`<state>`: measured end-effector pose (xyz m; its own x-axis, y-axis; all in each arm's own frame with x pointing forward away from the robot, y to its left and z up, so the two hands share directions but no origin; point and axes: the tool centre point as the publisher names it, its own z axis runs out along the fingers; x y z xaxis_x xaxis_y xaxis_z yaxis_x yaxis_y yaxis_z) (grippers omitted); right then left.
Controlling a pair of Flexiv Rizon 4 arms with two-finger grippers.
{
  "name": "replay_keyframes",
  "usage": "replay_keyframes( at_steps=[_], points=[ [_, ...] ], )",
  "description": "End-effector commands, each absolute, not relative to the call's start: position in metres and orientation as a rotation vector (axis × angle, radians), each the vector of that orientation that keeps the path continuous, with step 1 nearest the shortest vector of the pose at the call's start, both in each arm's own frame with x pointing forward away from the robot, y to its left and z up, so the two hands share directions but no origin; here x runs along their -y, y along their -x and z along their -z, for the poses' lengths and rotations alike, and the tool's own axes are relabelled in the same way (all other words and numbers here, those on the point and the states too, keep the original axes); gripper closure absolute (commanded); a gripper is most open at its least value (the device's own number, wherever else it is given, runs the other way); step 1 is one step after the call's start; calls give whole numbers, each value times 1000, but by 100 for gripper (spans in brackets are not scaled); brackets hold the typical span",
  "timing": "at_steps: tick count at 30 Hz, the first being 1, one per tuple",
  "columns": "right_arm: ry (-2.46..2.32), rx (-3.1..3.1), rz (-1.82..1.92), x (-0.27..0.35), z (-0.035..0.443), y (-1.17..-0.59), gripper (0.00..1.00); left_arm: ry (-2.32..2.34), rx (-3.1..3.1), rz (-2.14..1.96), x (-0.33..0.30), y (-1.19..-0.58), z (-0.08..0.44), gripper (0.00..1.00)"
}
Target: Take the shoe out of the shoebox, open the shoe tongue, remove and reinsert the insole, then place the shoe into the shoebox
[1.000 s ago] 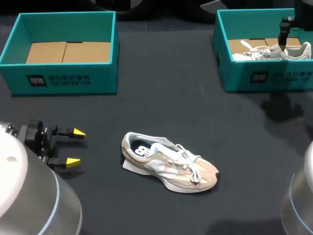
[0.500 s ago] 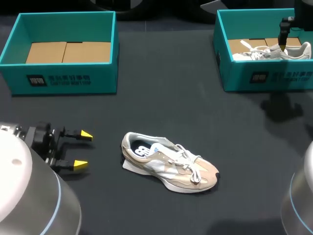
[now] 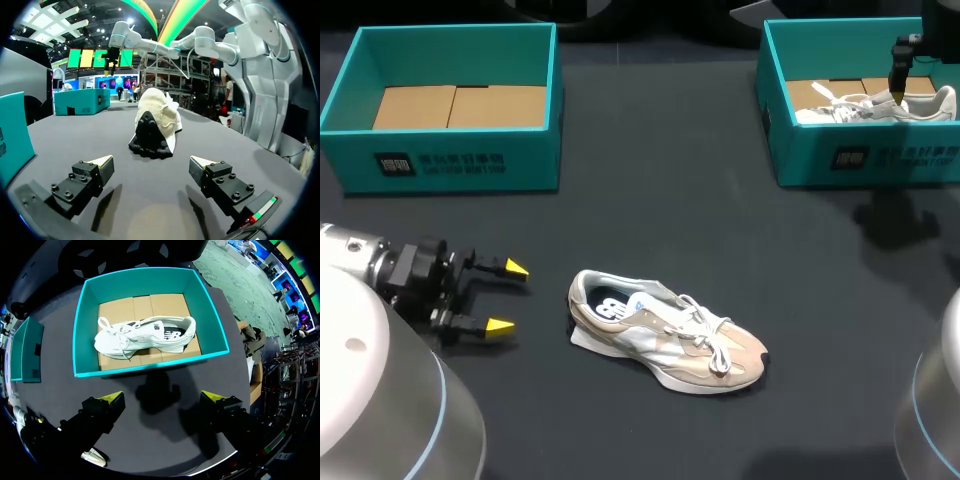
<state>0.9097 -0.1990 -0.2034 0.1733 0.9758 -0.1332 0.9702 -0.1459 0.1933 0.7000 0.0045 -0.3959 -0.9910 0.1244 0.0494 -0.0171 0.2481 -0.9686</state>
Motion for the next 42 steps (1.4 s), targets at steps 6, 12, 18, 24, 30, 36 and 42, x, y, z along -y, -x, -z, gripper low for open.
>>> replay_keyframes(
  at_steps=[6, 12, 18, 24, 30, 36, 42],
  points=[
    [-2214, -1881, -35, 199, 204, -909, 0, 147, 2386, -1836, 15, -705, 401, 0],
    [-2214, -1881, -35, 199, 204, -909, 0, 188, 2372, -1812, 30, -705, 402, 0],
    [-2214, -1881, -35, 199, 204, -909, 0, 205, 2354, -1801, 40, -705, 404, 0],
    [-2214, -1881, -35, 199, 204, -909, 0, 214, 2329, -1783, 50, -700, 406, 0],
    [-2214, -1881, -35, 199, 204, -909, 0, 238, 2316, -1773, 61, -699, 404, 0],
    [-2214, -1881, -35, 199, 204, -909, 0, 250, 2308, -1776, 70, -701, 402, 0],
    [-2214, -1881, -35, 199, 204, -909, 0, 264, 2296, -1764, 79, -701, 402, 0]
  ],
)
